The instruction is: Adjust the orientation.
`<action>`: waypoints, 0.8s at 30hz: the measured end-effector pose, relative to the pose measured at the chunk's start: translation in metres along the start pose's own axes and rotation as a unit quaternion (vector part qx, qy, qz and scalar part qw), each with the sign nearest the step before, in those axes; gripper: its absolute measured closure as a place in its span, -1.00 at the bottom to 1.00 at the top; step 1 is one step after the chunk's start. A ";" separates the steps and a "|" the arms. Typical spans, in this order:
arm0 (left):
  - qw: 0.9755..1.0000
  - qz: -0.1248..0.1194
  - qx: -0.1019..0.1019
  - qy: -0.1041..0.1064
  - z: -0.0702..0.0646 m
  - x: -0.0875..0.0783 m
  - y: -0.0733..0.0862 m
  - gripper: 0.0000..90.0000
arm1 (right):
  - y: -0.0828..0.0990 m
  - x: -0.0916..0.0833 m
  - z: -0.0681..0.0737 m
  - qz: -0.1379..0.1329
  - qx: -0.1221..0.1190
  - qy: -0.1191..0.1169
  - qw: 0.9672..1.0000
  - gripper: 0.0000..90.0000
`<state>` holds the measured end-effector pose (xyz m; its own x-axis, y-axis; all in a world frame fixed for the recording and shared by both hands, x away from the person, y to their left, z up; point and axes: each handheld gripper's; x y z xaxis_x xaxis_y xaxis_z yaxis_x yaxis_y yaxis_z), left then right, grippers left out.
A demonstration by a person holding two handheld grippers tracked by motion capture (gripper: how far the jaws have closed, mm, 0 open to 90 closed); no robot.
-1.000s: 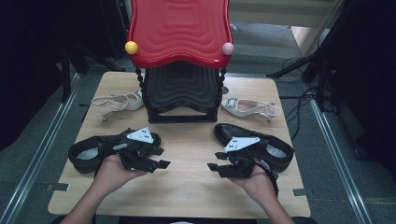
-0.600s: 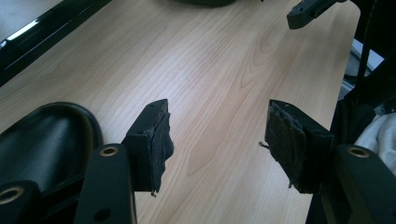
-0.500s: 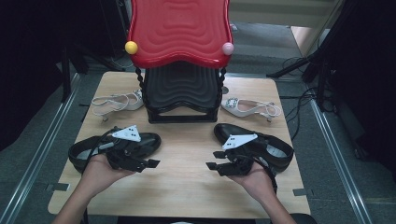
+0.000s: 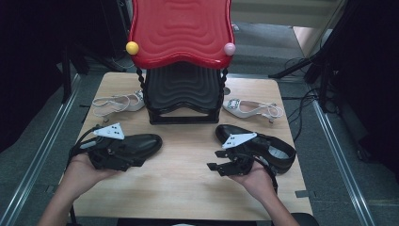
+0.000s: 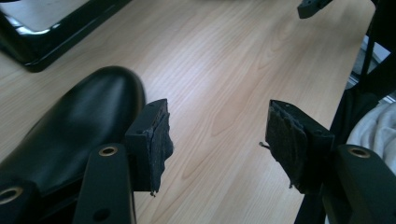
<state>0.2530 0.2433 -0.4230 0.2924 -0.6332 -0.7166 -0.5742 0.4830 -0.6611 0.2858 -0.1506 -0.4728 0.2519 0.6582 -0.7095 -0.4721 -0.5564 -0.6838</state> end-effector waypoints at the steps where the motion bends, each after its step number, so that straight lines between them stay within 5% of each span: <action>1: 1.000 -0.001 -0.002 -0.005 0.002 -0.004 0.002 -0.10 | 0.000 0.001 0.000 0.001 -0.001 -0.001 1.000 -0.01; 24: 0.997 -0.001 -0.040 -0.064 0.041 -0.057 0.042 -0.06 | 0.001 0.007 -0.001 0.015 -0.004 0.006 1.000 -0.03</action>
<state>0.2437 0.3250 -0.4193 0.3864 -0.5489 -0.7412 -0.6308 0.4291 -0.6465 0.2883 -0.1472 -0.4786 0.2485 0.6344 -0.7320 -0.4726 -0.5802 -0.6633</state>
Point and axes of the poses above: each handheld gripper's, and its own axes: x roughly forward along the jaws, y roughly out of its underside, z roughly to its left
